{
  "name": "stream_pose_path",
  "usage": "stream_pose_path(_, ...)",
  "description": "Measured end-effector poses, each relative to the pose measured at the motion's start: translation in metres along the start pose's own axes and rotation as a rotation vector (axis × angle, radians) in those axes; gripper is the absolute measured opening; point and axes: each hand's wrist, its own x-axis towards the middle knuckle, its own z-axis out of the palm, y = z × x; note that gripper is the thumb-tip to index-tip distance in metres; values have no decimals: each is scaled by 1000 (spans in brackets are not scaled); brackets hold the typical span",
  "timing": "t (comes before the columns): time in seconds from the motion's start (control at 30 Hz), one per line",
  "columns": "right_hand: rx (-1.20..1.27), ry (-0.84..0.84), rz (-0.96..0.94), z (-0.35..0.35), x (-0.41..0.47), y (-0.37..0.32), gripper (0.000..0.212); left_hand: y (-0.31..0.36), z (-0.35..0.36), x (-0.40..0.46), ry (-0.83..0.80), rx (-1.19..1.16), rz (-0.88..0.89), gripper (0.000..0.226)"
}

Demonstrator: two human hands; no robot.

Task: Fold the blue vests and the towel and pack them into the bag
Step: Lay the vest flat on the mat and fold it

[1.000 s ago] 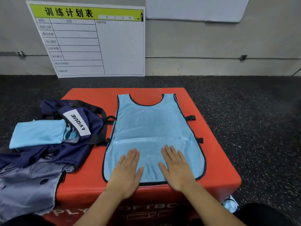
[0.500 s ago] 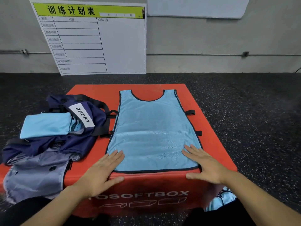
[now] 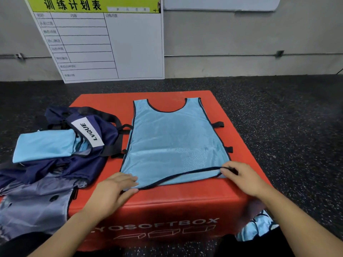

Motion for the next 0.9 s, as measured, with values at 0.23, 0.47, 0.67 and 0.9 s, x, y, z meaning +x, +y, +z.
stream_pose_path(0.23,225,145,162,15,33,0,14,1,3,26,49,-357,-308,16)
stream_pose_path(0.47,88,145,293,14,34,-24,30,-10,9,32,-71,-402,-385,40)
stream_pose_path(0.67,-351,112,254,29,31,-38,54,0,4,41,-51,-338,-399,31)
stream_pose_path(0.9,-458,150,284,20,25,-33,34,5,4,42,-41,-261,-422,30)
